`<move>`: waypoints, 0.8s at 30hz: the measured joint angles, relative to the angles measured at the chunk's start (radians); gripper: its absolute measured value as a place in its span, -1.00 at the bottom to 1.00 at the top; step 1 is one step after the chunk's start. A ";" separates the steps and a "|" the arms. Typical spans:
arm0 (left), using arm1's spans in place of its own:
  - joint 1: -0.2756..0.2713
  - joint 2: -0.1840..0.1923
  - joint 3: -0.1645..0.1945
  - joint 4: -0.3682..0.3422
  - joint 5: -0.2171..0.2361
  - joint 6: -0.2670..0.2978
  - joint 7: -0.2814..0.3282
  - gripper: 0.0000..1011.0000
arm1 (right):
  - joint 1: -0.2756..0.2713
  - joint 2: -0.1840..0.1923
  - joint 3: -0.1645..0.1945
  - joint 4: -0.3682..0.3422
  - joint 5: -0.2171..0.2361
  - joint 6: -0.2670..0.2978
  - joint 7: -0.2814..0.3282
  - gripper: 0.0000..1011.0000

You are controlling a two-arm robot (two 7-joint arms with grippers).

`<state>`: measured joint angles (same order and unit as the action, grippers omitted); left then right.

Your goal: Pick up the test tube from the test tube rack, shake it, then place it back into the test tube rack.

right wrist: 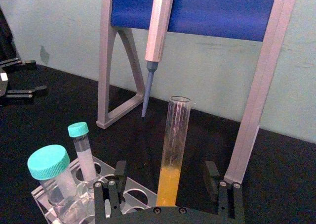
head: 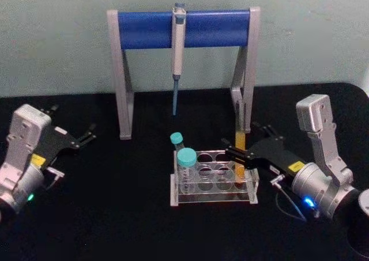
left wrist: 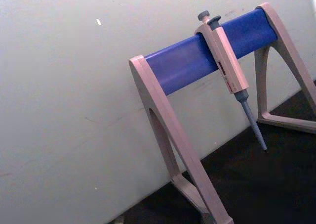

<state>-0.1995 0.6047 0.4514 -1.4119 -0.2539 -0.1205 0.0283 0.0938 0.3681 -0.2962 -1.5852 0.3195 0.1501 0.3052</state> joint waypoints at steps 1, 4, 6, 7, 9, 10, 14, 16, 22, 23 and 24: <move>0.000 0.000 0.000 0.000 0.000 0.000 0.000 0.98 | 0.000 0.000 0.000 0.000 0.000 0.000 0.000 0.98; 0.000 0.000 0.000 0.000 0.000 0.000 0.000 0.98 | -0.009 0.003 0.005 -0.007 0.002 0.000 0.000 0.98; 0.000 0.000 0.000 0.000 0.000 0.000 0.000 0.98 | -0.018 0.006 0.010 -0.014 0.004 -0.001 -0.001 0.98; 0.000 0.000 0.000 0.000 0.000 0.000 0.000 0.98 | -0.027 0.009 0.015 -0.022 0.005 -0.003 -0.002 0.98; 0.000 0.000 0.000 0.000 0.000 0.000 0.000 0.98 | -0.045 0.015 0.024 -0.038 0.007 -0.009 -0.005 0.98; 0.000 0.000 0.000 0.000 0.000 0.000 0.000 0.98 | -0.051 0.017 0.028 -0.044 0.008 -0.011 -0.007 0.98; 0.000 0.000 0.000 0.000 0.000 0.000 0.000 0.98 | -0.089 0.027 0.047 -0.078 0.007 -0.030 -0.018 0.98; 0.000 0.000 0.000 0.000 0.000 0.000 0.000 0.98 | -0.111 0.032 0.061 -0.095 0.002 -0.053 -0.027 0.98; 0.000 0.000 0.000 0.000 0.000 0.000 0.000 0.98 | -0.152 0.030 0.090 -0.115 -0.036 -0.103 -0.062 0.98; 0.000 0.000 0.000 0.000 0.000 0.000 0.000 0.98 | -0.160 0.025 0.098 -0.115 -0.047 -0.112 -0.074 0.98; 0.000 0.000 0.000 0.000 0.000 0.000 0.000 0.98 | -0.162 0.022 0.102 -0.115 -0.053 -0.116 -0.080 0.98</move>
<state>-0.1996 0.6047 0.4515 -1.4120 -0.2539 -0.1205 0.0283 -0.0684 0.3904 -0.1943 -1.6997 0.2667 0.0339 0.2248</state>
